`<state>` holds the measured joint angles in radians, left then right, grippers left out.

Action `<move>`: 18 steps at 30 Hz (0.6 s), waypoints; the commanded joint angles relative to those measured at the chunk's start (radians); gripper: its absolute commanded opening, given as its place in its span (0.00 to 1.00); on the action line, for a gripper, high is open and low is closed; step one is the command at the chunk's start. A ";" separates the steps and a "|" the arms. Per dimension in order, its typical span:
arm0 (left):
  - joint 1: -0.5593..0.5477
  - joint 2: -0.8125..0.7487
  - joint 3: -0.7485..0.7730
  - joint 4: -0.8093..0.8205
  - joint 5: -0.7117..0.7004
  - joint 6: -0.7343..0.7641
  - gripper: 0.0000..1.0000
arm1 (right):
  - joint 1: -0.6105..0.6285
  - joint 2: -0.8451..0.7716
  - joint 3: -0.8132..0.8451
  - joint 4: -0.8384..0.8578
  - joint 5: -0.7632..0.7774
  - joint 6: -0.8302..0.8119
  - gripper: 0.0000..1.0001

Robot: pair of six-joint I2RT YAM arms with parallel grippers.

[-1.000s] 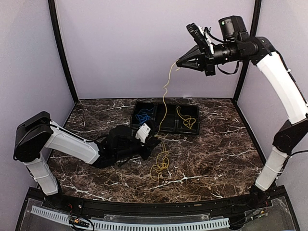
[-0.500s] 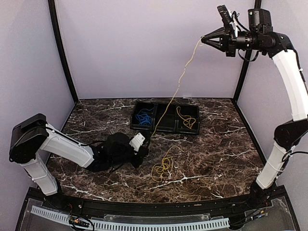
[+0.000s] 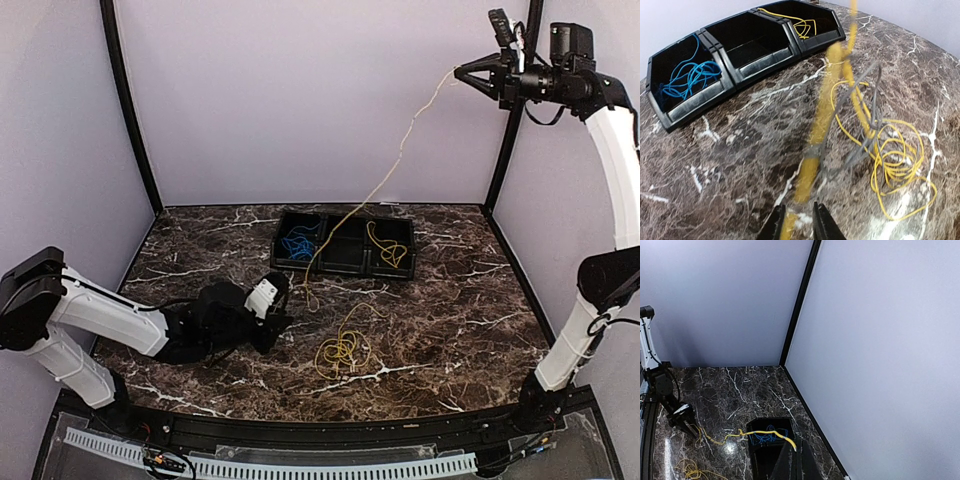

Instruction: Untangle the cables

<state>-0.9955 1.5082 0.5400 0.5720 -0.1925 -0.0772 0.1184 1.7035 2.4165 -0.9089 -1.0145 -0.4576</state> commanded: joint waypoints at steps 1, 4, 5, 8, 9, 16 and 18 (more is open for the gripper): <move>0.000 -0.137 -0.099 -0.026 -0.030 -0.044 0.17 | -0.016 -0.059 -0.083 0.095 -0.023 0.039 0.00; 0.001 -0.223 -0.126 -0.030 -0.066 -0.053 0.10 | -0.017 -0.095 -0.199 0.150 -0.014 0.055 0.00; 0.002 -0.237 -0.133 -0.045 -0.080 -0.054 0.09 | -0.019 -0.099 -0.212 0.151 -0.009 0.054 0.00; 0.008 -0.297 -0.146 -0.060 -0.119 -0.043 0.03 | -0.021 -0.126 -0.296 0.174 -0.015 0.058 0.00; 0.010 -0.307 -0.143 -0.064 -0.118 -0.040 0.02 | -0.021 -0.134 -0.330 0.182 -0.013 0.058 0.00; 0.015 -0.458 0.032 -0.206 -0.135 0.061 0.00 | -0.020 -0.207 -0.590 0.226 0.055 0.029 0.00; 0.027 -0.494 0.096 -0.251 -0.162 0.122 0.00 | -0.023 -0.226 -0.655 0.246 0.086 0.027 0.00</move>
<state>-0.9878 1.1057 0.4961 0.4034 -0.3012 -0.0639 0.1024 1.5269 1.8568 -0.7300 -0.9825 -0.4206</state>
